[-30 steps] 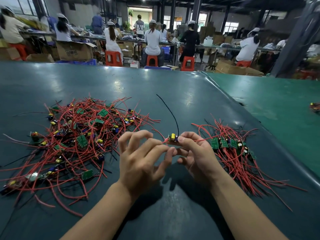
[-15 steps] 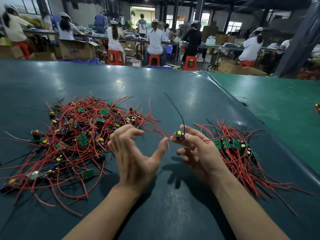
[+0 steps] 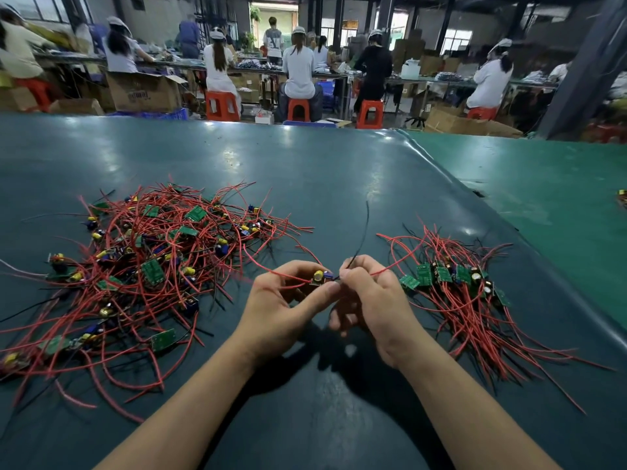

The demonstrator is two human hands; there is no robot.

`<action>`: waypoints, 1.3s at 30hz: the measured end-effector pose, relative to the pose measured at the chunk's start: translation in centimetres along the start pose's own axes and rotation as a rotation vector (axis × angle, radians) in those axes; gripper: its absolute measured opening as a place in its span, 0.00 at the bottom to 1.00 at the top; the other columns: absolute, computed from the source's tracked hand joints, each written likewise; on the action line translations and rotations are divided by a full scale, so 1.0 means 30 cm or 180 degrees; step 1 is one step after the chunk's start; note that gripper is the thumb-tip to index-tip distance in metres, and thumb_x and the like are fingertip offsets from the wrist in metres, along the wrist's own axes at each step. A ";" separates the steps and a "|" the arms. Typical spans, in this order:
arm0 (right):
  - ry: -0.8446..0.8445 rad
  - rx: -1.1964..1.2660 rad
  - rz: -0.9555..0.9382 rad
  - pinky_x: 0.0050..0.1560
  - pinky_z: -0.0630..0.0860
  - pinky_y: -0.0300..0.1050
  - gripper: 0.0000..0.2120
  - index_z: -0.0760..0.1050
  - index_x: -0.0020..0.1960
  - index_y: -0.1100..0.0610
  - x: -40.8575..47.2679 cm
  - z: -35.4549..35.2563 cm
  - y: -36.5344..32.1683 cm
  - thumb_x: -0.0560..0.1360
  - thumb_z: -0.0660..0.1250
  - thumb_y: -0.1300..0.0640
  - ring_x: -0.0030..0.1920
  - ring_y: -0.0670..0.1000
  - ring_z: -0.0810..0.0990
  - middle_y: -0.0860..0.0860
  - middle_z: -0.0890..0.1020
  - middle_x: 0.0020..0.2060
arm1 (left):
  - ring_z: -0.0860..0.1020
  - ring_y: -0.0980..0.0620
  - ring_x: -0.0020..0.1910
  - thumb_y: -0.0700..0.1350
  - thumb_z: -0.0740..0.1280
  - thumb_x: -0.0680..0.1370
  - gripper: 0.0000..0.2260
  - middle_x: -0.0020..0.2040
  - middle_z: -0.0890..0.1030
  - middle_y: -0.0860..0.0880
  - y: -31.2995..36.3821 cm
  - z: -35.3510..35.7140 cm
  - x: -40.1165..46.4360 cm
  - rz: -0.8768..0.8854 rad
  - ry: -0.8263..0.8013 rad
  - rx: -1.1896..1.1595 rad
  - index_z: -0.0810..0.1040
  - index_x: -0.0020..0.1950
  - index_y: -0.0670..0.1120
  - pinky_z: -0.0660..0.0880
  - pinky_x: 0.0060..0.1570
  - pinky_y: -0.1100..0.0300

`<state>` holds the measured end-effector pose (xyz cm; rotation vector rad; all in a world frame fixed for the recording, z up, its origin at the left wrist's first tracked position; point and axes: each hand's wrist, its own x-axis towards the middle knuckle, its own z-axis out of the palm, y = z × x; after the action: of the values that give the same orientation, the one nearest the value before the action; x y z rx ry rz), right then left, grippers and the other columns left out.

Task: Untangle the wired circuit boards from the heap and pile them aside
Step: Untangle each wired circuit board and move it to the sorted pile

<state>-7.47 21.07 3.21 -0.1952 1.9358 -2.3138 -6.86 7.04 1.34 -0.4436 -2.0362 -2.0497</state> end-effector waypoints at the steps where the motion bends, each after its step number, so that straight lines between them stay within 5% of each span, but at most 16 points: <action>1: 0.0072 0.0022 -0.0004 0.19 0.66 0.37 0.08 0.68 0.42 0.57 0.002 0.002 -0.001 0.79 0.57 0.65 0.19 0.53 0.72 0.53 0.77 0.26 | 0.80 0.47 0.41 0.44 0.75 0.68 0.12 0.41 0.84 0.42 0.000 -0.001 0.001 -0.0008 0.0080 -0.0071 0.81 0.47 0.39 0.78 0.48 0.47; 6: 0.0260 0.0307 0.0009 0.20 0.63 0.36 0.08 0.68 0.43 0.54 0.007 -0.001 0.008 0.79 0.61 0.64 0.20 0.51 0.72 0.51 0.80 0.30 | 0.80 0.57 0.37 0.40 0.76 0.65 0.12 0.37 0.84 0.50 0.003 0.004 0.014 -0.0009 0.0306 -0.0378 0.81 0.45 0.36 0.76 0.40 0.67; 10: 0.0002 0.0739 0.0085 0.21 0.66 0.37 0.12 0.70 0.50 0.54 0.005 -0.015 0.010 0.71 0.71 0.58 0.26 0.50 0.75 0.55 0.83 0.40 | 0.79 0.59 0.35 0.40 0.75 0.65 0.11 0.36 0.83 0.51 -0.004 -0.008 0.026 -0.0047 0.0600 -0.0614 0.81 0.45 0.39 0.74 0.36 0.68; 13: -0.0195 0.0662 0.0149 0.21 0.68 0.37 0.17 0.78 0.56 0.56 0.007 -0.016 0.015 0.67 0.72 0.58 0.26 0.48 0.74 0.54 0.81 0.39 | 0.80 0.58 0.35 0.39 0.75 0.65 0.12 0.37 0.84 0.49 -0.007 -0.009 0.025 -0.0241 0.0336 -0.0681 0.82 0.46 0.37 0.75 0.37 0.67; 17: -0.0224 0.0411 0.0081 0.22 0.67 0.36 0.11 0.86 0.48 0.55 0.012 -0.024 0.021 0.68 0.71 0.53 0.25 0.45 0.70 0.51 0.82 0.36 | 0.80 0.56 0.37 0.41 0.75 0.63 0.10 0.38 0.85 0.48 -0.016 -0.014 0.028 -0.0509 -0.0026 -0.0638 0.83 0.43 0.41 0.76 0.40 0.67; 22: -0.0069 0.0145 0.0210 0.24 0.64 0.34 0.17 0.86 0.43 0.54 0.018 -0.040 0.022 0.59 0.76 0.45 0.27 0.43 0.73 0.51 0.81 0.31 | 0.82 0.53 0.42 0.40 0.75 0.64 0.11 0.40 0.85 0.45 -0.008 -0.033 0.027 -0.0681 -0.0478 -0.0746 0.82 0.44 0.38 0.77 0.45 0.65; 26: 0.0419 0.0149 0.0074 0.24 0.63 0.34 0.15 0.85 0.38 0.57 0.032 -0.047 0.014 0.59 0.77 0.46 0.24 0.43 0.69 0.49 0.77 0.25 | 0.80 0.57 0.38 0.38 0.75 0.64 0.11 0.37 0.84 0.49 -0.002 -0.019 0.026 -0.0507 -0.0285 -0.0611 0.81 0.44 0.36 0.75 0.41 0.68; 32: 0.1430 0.0439 -0.0453 0.21 0.58 0.34 0.08 0.82 0.36 0.60 0.058 -0.077 -0.001 0.72 0.75 0.58 0.20 0.45 0.61 0.50 0.74 0.23 | 0.79 0.58 0.36 0.38 0.76 0.63 0.11 0.35 0.83 0.50 -0.002 -0.007 0.025 -0.0294 0.0125 -0.0565 0.80 0.42 0.36 0.75 0.40 0.69; 39: 0.2070 0.0975 -0.0870 0.21 0.58 0.34 0.12 0.81 0.32 0.57 0.070 -0.126 -0.029 0.75 0.72 0.61 0.19 0.43 0.64 0.49 0.78 0.25 | 0.79 0.59 0.35 0.39 0.75 0.64 0.09 0.34 0.82 0.52 -0.001 -0.009 0.024 -0.0188 0.0172 -0.0649 0.79 0.40 0.37 0.74 0.39 0.70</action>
<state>-10.20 24.51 3.47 0.3968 1.8255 -3.1083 -7.57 6.81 1.57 -0.3622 -1.8391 -2.2896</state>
